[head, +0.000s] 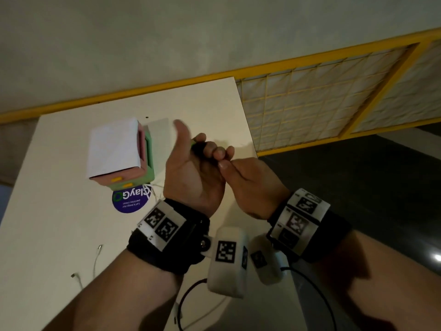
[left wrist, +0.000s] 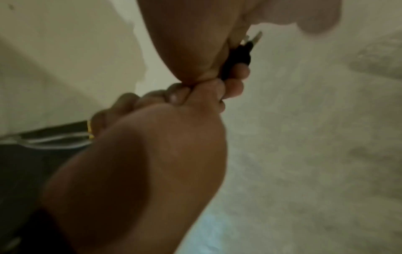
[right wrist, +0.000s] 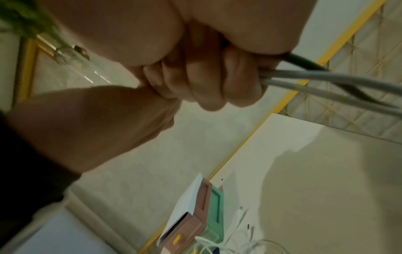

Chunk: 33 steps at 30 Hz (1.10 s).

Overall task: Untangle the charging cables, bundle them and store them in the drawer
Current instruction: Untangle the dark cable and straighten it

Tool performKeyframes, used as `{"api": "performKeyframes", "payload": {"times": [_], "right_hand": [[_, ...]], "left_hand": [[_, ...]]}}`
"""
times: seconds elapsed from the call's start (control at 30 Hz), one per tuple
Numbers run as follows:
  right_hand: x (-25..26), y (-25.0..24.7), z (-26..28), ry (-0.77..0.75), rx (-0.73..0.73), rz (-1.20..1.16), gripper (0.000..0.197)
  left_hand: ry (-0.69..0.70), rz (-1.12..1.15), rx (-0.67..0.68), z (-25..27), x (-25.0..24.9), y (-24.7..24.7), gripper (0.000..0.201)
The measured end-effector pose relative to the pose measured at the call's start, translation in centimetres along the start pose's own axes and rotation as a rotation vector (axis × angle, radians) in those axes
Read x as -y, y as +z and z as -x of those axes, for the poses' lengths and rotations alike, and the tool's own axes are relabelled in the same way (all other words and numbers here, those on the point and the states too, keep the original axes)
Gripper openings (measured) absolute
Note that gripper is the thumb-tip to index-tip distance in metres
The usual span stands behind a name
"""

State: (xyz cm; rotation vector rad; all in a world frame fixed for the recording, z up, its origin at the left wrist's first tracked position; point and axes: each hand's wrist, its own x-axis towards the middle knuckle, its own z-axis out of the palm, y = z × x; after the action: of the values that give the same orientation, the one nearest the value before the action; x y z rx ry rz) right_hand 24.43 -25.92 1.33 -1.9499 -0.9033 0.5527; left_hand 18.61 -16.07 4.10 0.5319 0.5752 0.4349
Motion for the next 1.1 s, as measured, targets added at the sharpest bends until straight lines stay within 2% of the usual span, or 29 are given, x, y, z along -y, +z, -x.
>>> {"api": "performKeyframes", "payload": {"times": [0.03,0.17,0.27,0.33,0.43,0.47,0.57,0.6,0.67,0.73,0.9,1.07,1.1], "right_hand": [[0.2,0.5,-0.2,-0.017,0.050,0.014,0.047],[-1.1,2.4,1.0,-0.113,0.248,0.066,0.043],[-4.3,1.7,1.8,0.015,0.310,0.179,0.054],[-6.2,1.9,1.6,0.064,0.364,0.279,0.067],[-6.7,3.2,0.9,0.036,0.403,0.209,0.084],[-6.3,3.6,0.7,-0.010,0.394,0.140,0.078],[-3.4,4.8,-0.2,-0.112,0.367,-0.057,0.039],[-2.6,5.2,-0.3,-0.139,0.346,-0.024,0.032],[-2.7,5.9,-0.1,-0.165,0.284,0.087,0.035],[-4.5,5.9,0.3,-0.108,0.243,0.154,0.046],[-8.0,5.8,0.9,0.138,0.361,0.260,0.061],[-7.2,8.3,2.5,0.099,0.414,0.065,0.054],[-6.7,9.0,3.0,0.137,0.442,-0.022,0.057]], "left_hand": [[0.023,-0.067,-0.026,0.1,-0.3,-0.2,0.043],[0.100,-0.245,-0.237,-0.5,-5.3,-1.4,0.053],[0.135,-0.234,-0.348,-0.3,-8.8,-3.1,0.057],[0.131,-0.263,-0.385,0.2,-8.1,-4.0,0.056],[0.101,-0.309,-0.342,0.5,-5.4,-4.4,0.053],[0.088,-0.308,-0.313,0.5,-4.8,-4.3,0.051],[0.063,-0.296,-0.297,0.2,-3.9,-4.0,0.051],[0.063,-0.284,-0.298,0.1,-3.9,-3.9,0.051],[0.072,-0.256,-0.300,-0.3,-4.2,-3.7,0.050],[0.074,-0.235,-0.307,-0.5,-4.8,-3.7,0.048],[0.075,-0.243,-0.331,0.1,-4.3,-5.5,0.048],[0.205,-0.281,-0.336,-0.1,-5.6,-8.8,0.044],[0.239,-0.301,-0.345,-0.1,-6.0,-9.6,0.043]]}}
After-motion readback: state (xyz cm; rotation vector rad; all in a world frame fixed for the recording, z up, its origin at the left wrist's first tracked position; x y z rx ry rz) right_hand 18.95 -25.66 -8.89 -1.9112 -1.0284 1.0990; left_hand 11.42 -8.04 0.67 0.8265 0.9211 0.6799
